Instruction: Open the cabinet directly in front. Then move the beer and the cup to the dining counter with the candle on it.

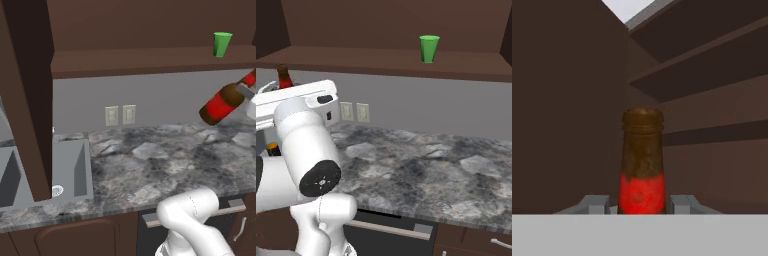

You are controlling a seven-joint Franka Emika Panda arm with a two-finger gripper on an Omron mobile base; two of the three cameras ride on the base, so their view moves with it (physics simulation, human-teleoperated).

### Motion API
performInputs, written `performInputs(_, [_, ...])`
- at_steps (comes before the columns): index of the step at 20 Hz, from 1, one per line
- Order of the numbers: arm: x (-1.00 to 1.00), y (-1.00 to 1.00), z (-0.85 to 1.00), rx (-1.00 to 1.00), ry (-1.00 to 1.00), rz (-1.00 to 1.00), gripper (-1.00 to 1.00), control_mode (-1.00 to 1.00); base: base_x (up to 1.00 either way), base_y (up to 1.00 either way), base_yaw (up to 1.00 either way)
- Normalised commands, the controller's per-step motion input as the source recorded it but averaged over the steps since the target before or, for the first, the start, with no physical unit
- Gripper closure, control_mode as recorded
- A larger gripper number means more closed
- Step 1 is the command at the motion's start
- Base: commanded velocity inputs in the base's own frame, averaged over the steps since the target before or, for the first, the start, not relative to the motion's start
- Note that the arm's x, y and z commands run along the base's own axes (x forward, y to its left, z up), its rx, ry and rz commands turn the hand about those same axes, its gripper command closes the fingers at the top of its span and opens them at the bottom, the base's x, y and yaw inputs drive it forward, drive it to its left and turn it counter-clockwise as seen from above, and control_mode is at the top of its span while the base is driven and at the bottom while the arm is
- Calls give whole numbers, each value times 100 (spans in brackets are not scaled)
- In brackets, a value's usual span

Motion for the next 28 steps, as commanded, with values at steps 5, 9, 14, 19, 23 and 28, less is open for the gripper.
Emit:
performInputs(5, [-100, -24, 0, 0, 0, 11, 100, -100, 0, 0, 0])
performInputs(9, [-100, -9, -8, 0, 0, 7, 100, -100, 0, 0, 0])
performInputs(14, [-53, 0, -22, -1, 0, 0, 100, -100, 0, 0, 0])
performInputs(19, [-11, 0, -30, -1, 1, 1, 100, -100, 0, 0, 0])
performInputs(23, [1, 0, -8, 0, 0, 1, 100, -100, 0, 0, 0])
performInputs(28, [4, 0, 0, 0, 0, 1, 100, 100, 5, 0, 1])
